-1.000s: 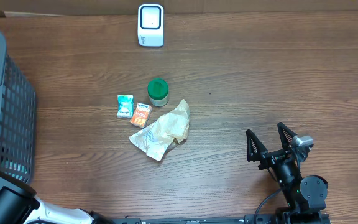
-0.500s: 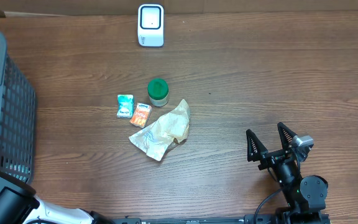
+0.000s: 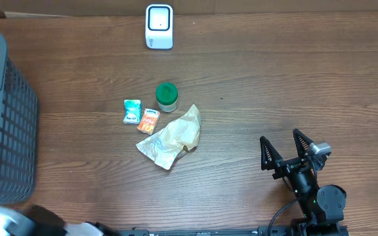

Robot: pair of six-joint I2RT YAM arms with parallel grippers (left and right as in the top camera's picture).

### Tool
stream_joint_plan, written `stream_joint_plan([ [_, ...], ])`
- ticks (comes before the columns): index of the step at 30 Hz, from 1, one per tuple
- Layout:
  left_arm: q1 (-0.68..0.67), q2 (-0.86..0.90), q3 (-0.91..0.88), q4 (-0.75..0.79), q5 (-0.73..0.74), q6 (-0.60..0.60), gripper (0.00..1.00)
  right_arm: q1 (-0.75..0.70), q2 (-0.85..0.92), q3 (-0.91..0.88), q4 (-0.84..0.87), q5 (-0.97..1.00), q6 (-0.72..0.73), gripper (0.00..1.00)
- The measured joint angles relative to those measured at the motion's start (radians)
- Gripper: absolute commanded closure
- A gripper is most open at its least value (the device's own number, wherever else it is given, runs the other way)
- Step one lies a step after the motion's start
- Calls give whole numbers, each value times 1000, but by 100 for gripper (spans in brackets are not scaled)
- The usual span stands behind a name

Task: Scan the item barcode
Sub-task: 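Return the left gripper into the basket and grasp the teal wipes pack, then carry the teal wipes pack out and place it below the green pack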

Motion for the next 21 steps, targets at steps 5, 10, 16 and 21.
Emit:
stream_joint_plan([
  [5,-126,-186,33,-23,101,21,96,0,0,0,0,0,0,0],
  [10,-378,-227,36,-154,98,100,96,0,0,0,0,0,0,0],
  [16,-697,-168,-118,-222,-52,151,96,0,0,0,0,0,0,0],
  [21,-880,-101,-365,-133,-132,158,96,0,0,0,0,0,0,0],
])
